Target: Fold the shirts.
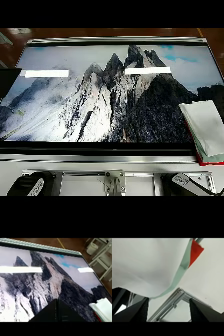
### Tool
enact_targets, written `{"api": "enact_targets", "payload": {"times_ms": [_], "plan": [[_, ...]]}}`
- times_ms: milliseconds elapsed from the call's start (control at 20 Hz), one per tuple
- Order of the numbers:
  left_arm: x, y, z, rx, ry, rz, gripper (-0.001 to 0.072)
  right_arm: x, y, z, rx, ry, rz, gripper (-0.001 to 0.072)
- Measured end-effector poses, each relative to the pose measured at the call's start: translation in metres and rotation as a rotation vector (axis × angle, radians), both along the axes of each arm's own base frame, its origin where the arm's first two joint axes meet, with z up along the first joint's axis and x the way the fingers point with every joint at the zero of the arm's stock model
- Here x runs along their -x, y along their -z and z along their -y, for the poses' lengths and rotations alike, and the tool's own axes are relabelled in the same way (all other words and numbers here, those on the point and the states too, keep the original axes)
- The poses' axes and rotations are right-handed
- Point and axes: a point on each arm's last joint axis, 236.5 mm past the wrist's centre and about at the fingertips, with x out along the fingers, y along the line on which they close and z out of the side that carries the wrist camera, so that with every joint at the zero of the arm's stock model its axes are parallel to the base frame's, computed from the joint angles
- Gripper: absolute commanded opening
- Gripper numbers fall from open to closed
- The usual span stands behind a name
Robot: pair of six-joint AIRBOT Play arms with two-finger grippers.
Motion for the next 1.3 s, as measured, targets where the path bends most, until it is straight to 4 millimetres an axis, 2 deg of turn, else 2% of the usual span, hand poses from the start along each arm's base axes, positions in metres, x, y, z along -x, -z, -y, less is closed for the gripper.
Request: {"api": "enact_targets", "payload": {"times_ms": [50, 150, 200, 250, 350, 400, 450, 500, 550, 600, 700, 750, 850, 1050, 1300], "plan": [[-0.012, 0.009, -0.003, -0.013, -0.014, -0.023, 0.0043, -0.009, -0.018, 0.010, 0.042, 0.001, 0.041, 0.0617], [-0.038, 0.038, -0.009, -0.063, -0.034, -0.098, 0.0042, -0.044, -0.062, 0.028, 0.138, -0.009, 0.196, 0.0455], [-0.052, 0.060, -0.011, -0.111, -0.039, -0.149, 0.0042, -0.066, -0.085, 0.031, 0.179, -0.029, 0.293, 0.0457], [-0.064, 0.084, -0.011, -0.158, -0.039, -0.209, 0.0042, -0.091, -0.109, 0.028, 0.207, -0.065, 0.390, 0.0462], [-0.081, 0.144, -0.009, -0.286, -0.034, -0.368, 0.0045, -0.136, -0.141, 0.001, 0.209, -0.185, 0.527, 0.0471], [-0.085, 0.176, -0.005, -0.355, -0.023, -0.453, 0.0074, -0.155, -0.149, -0.021, 0.187, -0.257, 0.566, 0.0632], [-0.085, 0.206, -0.001, -0.428, -0.008, -0.530, 0.0250, -0.173, -0.152, -0.044, 0.159, -0.325, 0.591, 0.0701], [-0.083, 0.233, 0.004, -0.508, 0.011, -0.601, 0.0516, -0.188, -0.150, -0.069, 0.124, -0.388, 0.605, 0.0701], [-0.081, 0.255, 0.009, -0.575, 0.029, -0.654, 0.0600, -0.201, -0.142, -0.099, 0.075, -0.457, 0.605, 0.0701], [-0.077, 0.274, 0.015, -0.637, 0.052, -0.702, 0.0600, -0.210, -0.130, -0.128, 0.021, -0.523, 0.590, 0.0701], [-0.072, 0.296, 0.023, -0.722, 0.080, -0.752, 0.0598, -0.215, -0.105, -0.179, -0.071, -0.631, 0.538, 0.0700], [-0.072, 0.301, 0.023, -0.754, 0.083, -0.763, 0.0598, -0.212, -0.089, -0.200, -0.109, -0.678, 0.495, 0.0700], [-0.073, 0.308, 0.024, -0.790, 0.082, -0.777, 0.0599, -0.202, -0.066, -0.229, -0.146, -0.761, 0.408, 0.0700], [-0.071, 0.315, 0.024, -0.822, 0.088, -0.795, 0.0599, -0.190, -0.046, -0.262, -0.175, -0.860, 0.326, 0.0700], [-0.071, 0.317, 0.024, -0.835, 0.087, -0.800, 0.0599, -0.185, -0.041, -0.277, -0.200, -0.897, 0.306, 0.0700]]}}
